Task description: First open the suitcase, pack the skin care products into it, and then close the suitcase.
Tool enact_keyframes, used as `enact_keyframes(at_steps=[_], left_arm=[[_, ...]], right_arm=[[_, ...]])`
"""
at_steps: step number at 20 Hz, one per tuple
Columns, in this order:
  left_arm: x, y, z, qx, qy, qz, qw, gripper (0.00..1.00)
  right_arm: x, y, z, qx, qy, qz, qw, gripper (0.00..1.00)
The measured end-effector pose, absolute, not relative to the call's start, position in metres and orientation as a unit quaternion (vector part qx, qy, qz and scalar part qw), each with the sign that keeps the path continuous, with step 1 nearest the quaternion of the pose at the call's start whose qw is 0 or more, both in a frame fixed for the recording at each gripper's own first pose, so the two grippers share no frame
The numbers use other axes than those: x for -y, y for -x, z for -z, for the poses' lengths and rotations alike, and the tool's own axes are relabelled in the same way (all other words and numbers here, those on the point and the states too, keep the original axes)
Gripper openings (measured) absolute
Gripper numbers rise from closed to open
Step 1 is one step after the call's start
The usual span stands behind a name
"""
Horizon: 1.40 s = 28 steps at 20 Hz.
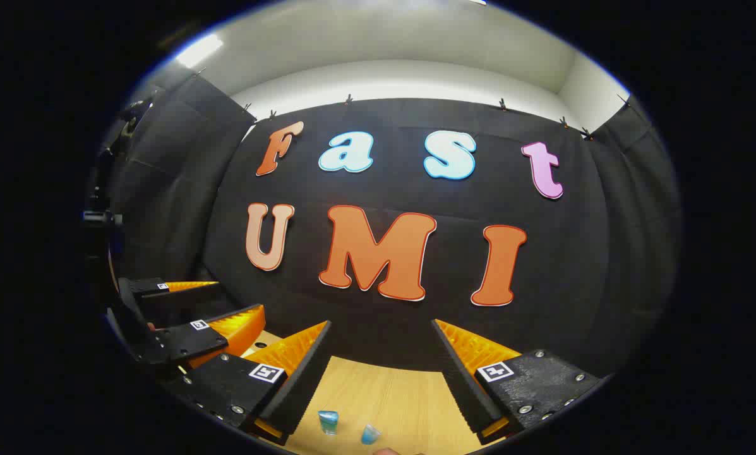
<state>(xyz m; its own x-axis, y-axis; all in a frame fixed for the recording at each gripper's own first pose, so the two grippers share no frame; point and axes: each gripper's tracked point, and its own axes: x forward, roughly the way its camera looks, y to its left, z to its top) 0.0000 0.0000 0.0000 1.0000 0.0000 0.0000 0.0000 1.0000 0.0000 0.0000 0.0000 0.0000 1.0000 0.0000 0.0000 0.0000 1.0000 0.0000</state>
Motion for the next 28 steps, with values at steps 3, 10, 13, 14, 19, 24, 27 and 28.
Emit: enact_keyframes(at_steps=[3, 10, 13, 14, 19, 24, 27, 28], left_arm=[[0.004, -0.008, 0.004, -0.001, 0.0, -0.016, 1.0, 0.98], [0.027, -0.017, 0.004, 0.005, -0.02, -0.037, 0.999, 0.98], [0.04, -0.02, 0.01, 0.001, -0.031, -0.042, 0.999, 0.97], [0.043, -0.02, 0.011, 0.001, -0.035, -0.046, 0.998, 0.98], [0.05, -0.02, 0.024, -0.006, -0.073, -0.052, 0.996, 1.0], [0.045, -0.028, 0.046, -0.028, -0.093, -0.043, 0.994, 1.0], [0.037, -0.031, 0.067, -0.045, -0.132, -0.027, 0.99, 0.98], [0.032, -0.032, 0.077, -0.052, -0.146, -0.024, 0.988, 0.98]], right_arm=[[0.014, -0.003, 0.01, -0.003, 0.003, -0.004, 1.0, 0.95], [0.038, -0.009, 0.023, 0.001, 0.013, -0.023, 1.0, 0.95], [0.046, -0.014, 0.032, -0.001, 0.013, -0.032, 0.999, 0.92], [0.047, -0.013, 0.035, -0.001, 0.008, -0.038, 0.999, 0.95], [0.059, -0.015, 0.049, -0.014, -0.006, -0.04, 0.999, 0.96], [0.073, -0.023, 0.053, -0.013, 0.0, -0.016, 1.0, 0.96], [0.077, -0.027, 0.056, -0.018, 0.003, 0.009, 1.0, 0.96], [0.077, -0.029, 0.055, -0.019, 0.005, 0.013, 1.0, 0.96]])
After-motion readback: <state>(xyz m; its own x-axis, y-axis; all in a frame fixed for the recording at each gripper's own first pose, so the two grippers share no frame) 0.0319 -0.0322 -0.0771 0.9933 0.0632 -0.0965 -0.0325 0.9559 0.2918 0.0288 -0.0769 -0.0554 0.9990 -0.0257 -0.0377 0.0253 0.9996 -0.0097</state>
